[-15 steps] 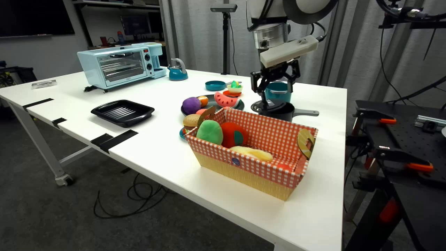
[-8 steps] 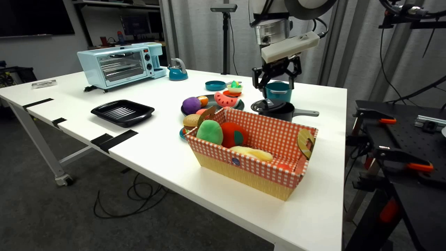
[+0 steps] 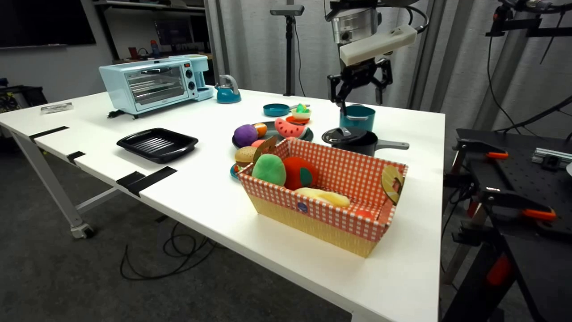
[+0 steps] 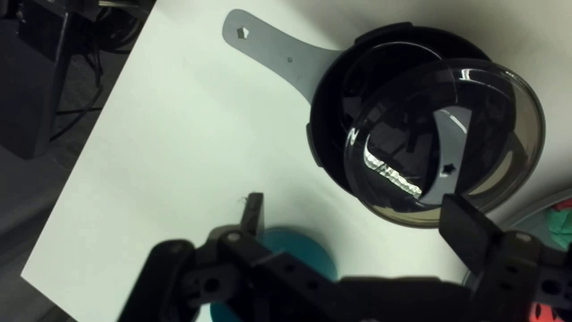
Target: Pick the lid on the blue pot and put it on the black pot
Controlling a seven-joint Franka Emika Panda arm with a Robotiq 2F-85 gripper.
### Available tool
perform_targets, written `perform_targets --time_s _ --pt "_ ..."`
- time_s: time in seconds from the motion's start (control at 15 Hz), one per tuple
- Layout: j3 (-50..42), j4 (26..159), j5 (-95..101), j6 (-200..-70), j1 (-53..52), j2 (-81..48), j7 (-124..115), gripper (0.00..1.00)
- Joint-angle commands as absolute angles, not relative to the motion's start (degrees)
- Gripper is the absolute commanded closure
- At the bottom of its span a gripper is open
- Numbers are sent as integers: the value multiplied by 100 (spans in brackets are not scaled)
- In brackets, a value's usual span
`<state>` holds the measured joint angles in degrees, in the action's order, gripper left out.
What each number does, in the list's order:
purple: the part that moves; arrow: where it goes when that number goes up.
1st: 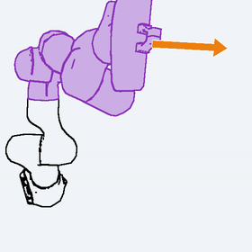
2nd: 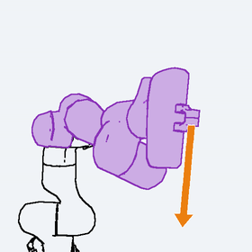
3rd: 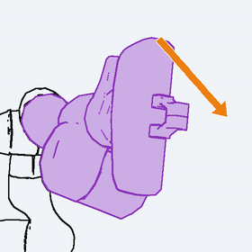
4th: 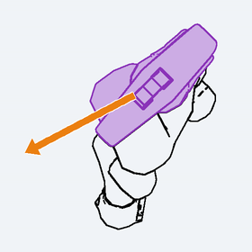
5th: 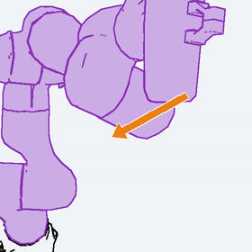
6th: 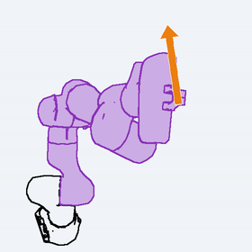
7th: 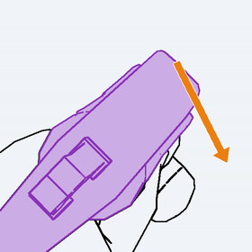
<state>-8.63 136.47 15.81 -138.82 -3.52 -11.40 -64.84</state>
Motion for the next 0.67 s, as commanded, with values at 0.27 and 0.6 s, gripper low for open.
perform_targets --time_s 0.27,0.6 --pt "-591 13858 536 -12812 -10 6 -4553 0" --pt "-634 13733 134 -12053 195 407 -2764 0"
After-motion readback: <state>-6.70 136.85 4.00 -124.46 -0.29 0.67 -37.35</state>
